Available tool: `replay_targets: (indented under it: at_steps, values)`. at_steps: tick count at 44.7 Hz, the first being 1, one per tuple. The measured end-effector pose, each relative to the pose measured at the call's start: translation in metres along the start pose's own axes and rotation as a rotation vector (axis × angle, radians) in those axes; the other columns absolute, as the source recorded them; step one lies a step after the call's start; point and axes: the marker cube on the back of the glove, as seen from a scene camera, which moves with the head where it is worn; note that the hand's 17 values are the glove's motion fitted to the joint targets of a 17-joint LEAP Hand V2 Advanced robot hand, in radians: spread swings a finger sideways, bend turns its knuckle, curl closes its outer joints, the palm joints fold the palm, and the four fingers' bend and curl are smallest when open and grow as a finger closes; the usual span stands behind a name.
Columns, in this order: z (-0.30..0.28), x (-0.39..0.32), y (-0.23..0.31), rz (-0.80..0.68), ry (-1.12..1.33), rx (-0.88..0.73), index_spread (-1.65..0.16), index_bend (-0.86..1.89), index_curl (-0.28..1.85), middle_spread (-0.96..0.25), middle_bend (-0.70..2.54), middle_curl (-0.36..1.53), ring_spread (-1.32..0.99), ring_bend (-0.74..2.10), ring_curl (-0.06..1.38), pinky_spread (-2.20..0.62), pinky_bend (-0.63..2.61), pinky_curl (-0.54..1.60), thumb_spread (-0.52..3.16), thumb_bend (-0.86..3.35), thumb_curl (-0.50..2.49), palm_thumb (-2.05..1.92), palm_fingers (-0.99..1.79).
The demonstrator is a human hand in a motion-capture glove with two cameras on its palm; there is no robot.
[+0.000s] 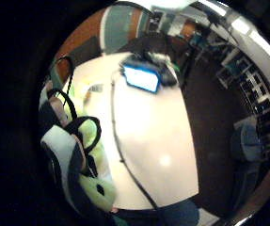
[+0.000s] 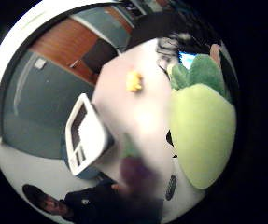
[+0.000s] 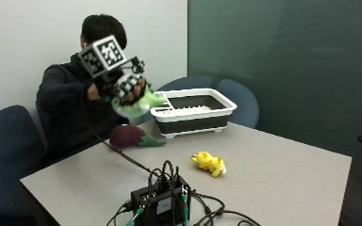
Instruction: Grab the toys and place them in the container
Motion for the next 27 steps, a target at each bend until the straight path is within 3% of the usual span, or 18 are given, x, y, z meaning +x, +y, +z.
replay_targets:
  at_steps: [7, 12, 18, 23, 27]
  values:
    - [-0.055, -0.124, -0.03, -0.267, -0.194, 0.045, -0.41, 0.54, 0.44, -0.24, 1.06, 0.57, -0.31, 1.29, 0.53, -0.37, 1.04, 0.44, 0.48, 0.18, 0.71, 0.76, 1.09]
    - [-0.048, -0.202, -0.017, -0.518, -0.143, 0.03, -0.43, 0.58, 0.49, -0.25, 1.09, 0.62, -0.32, 1.32, 0.55, -0.37, 1.07, 0.47, 0.4, 0.17, 0.75, 0.76, 1.07]
    - [-0.008, -0.271, -0.024, -0.436, -0.15, -0.054, -0.44, 0.63, 0.56, -0.25, 1.13, 0.67, -0.32, 1.35, 0.58, -0.37, 1.11, 0.49, 0.31, 0.17, 0.79, 0.76, 1.05]
    - [0.027, -0.302, -0.013, -0.461, -0.117, -0.101, -0.46, 0.67, 0.62, -0.26, 1.17, 0.71, -0.32, 1.38, 0.6, -0.37, 1.12, 0.51, 0.25, 0.16, 0.82, 0.75, 1.04]
    - [0.044, -0.303, -0.007, -0.46, -0.039, -0.259, -0.45, 0.56, 0.64, -0.25, 1.12, 0.72, -0.31, 1.41, 0.61, -0.37, 1.14, 0.52, 0.27, 0.12, 0.83, 0.71, 0.87]
